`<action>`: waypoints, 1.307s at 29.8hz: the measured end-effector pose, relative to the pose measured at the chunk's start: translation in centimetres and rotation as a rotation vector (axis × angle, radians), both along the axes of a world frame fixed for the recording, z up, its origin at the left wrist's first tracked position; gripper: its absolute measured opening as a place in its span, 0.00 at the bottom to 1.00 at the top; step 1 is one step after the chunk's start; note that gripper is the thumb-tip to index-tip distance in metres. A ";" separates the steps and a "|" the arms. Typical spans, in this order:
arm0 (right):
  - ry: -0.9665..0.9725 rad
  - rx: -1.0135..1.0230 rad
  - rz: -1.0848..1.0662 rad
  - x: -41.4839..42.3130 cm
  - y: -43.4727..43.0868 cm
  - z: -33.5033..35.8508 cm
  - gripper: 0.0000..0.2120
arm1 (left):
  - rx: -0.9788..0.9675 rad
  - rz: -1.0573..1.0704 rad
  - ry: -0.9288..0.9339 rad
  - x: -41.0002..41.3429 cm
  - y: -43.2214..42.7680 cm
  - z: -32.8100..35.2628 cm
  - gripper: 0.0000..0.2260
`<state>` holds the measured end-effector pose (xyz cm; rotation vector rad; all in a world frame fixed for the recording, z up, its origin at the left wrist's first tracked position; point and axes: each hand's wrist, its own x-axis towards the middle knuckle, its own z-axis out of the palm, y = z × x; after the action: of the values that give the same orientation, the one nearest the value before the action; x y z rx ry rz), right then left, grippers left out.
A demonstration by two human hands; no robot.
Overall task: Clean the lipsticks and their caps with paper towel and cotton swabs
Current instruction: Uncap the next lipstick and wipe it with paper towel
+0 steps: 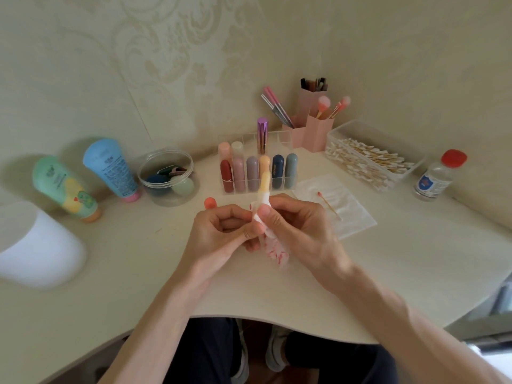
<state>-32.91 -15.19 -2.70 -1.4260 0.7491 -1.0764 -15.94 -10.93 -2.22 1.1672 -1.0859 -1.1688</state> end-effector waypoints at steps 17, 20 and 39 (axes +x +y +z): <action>0.059 -0.082 -0.065 -0.3 -0.1 -0.7 0.12 | 0.038 0.020 -0.044 -0.1 0.1 0.5 0.16; 0.051 -0.047 -0.056 -0.5 0.1 0.0 0.14 | 0.072 -0.126 0.021 0.2 0.2 0.8 0.16; 0.021 -0.065 -0.064 -0.6 0.1 -0.1 0.13 | -0.009 -0.004 0.007 -0.4 0.2 0.6 0.11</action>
<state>-33.53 -15.04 -2.76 -1.4789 0.7855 -1.1456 -16.31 -10.72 -1.65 1.1539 -1.0880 -1.1694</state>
